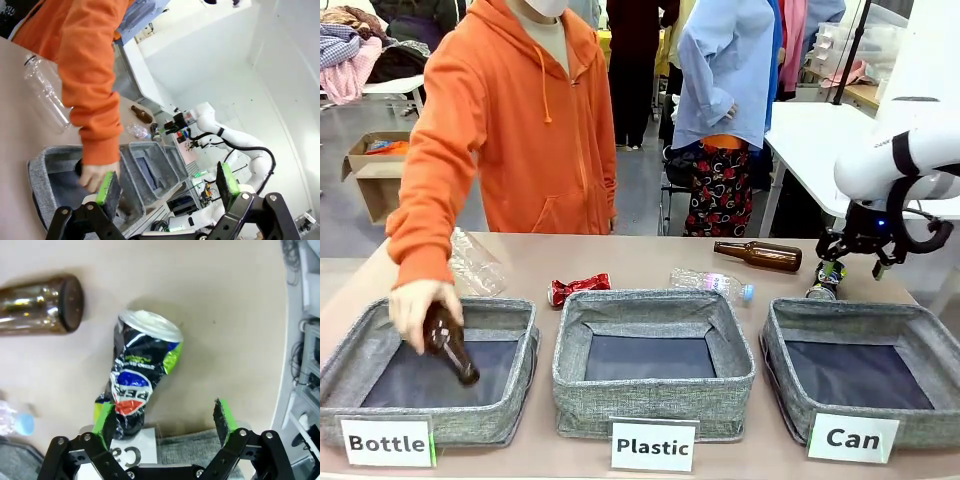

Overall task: Sort the can waste into the basket.
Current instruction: Pick up the can waste from the table and place it in the right Fabric basket.

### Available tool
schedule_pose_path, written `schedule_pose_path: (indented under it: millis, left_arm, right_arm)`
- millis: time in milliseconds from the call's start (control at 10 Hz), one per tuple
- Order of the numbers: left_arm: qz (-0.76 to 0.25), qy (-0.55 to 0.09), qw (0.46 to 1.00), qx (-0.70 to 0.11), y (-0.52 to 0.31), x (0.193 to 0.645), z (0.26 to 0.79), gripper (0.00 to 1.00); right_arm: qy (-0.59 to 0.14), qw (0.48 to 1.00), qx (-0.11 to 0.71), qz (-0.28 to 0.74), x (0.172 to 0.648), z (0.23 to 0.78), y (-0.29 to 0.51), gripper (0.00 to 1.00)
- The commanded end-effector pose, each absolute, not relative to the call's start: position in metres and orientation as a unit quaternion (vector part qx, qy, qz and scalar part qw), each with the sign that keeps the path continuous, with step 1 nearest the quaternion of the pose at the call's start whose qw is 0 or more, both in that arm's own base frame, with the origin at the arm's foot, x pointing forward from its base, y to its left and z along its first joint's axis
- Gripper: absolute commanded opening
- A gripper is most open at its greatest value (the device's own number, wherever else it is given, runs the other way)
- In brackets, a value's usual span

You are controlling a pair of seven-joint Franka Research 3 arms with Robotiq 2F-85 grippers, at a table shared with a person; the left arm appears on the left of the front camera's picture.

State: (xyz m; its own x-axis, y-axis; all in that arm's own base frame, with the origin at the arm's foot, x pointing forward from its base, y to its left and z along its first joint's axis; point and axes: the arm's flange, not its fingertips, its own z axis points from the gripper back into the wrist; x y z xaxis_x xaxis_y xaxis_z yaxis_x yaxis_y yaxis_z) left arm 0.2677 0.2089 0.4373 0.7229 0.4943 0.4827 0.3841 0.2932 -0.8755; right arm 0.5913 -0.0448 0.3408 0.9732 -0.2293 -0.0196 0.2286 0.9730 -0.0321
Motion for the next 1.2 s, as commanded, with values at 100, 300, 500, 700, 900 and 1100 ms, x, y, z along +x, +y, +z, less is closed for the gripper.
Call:
schedule_pose_path:
  millis: [100,300,500,700,900,1100]
  left_arm:
    - [0.009,-0.395,0.659,-0.640,0.245,0.207,0.483,1.00]
    - [-0.015,-0.375,0.645,-0.666,0.260,0.180,0.487,1.00]
    - [-0.034,-0.365,0.629,-0.686,0.261,0.170,0.487,1.00]
    - [-0.046,-0.366,0.630,-0.683,0.259,0.164,0.490,1.00]
    - [-0.058,-0.354,0.637,-0.683,0.247,0.171,0.487,1.00]
    - [-0.078,-0.312,0.655,-0.683,0.214,0.188,0.480,1.00]
  right_arm:
    - [0.029,0.990,0.004,-0.138,0.611,0.329,-0.042,1.00]
    - [0.028,0.989,0.004,-0.148,0.617,0.322,-0.041,1.00]
    - [0.029,0.987,-0.006,-0.158,0.621,0.318,-0.042,1.00]
    - [0.039,0.986,-0.014,-0.160,0.619,0.317,-0.038,1.00]
    - [0.042,0.985,-0.021,-0.165,0.620,0.318,-0.040,0.50]
    - [0.051,0.985,-0.021,-0.165,0.619,0.317,-0.040,0.00]
